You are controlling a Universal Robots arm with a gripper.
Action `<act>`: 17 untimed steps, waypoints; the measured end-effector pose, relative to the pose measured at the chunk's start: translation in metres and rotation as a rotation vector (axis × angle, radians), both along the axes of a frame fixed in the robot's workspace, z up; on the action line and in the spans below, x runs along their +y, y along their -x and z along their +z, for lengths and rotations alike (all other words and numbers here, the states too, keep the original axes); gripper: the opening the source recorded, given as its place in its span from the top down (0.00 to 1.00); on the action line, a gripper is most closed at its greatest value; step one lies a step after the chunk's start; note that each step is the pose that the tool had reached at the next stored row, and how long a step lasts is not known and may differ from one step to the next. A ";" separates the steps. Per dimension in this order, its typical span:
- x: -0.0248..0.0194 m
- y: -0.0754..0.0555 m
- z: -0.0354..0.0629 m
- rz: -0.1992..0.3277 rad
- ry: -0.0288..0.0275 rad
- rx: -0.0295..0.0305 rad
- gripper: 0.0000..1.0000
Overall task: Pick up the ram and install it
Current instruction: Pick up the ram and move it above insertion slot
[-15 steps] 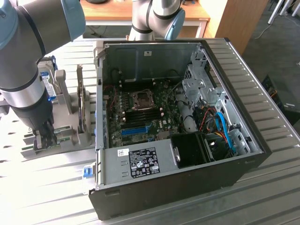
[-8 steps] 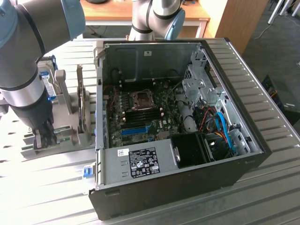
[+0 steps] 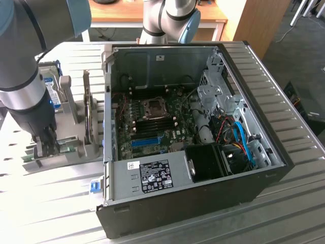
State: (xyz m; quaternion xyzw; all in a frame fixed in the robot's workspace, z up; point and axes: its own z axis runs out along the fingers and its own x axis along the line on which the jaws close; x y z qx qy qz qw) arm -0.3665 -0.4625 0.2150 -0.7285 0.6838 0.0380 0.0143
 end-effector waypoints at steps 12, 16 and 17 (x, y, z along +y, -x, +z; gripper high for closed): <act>0.0000 0.000 0.0338 0.000 0.0017 0.0007 0.88; -0.0001 0.000 0.0473 0.000 0.0038 0.0009 0.88; -0.0001 0.000 0.0511 0.000 0.0045 0.0011 0.88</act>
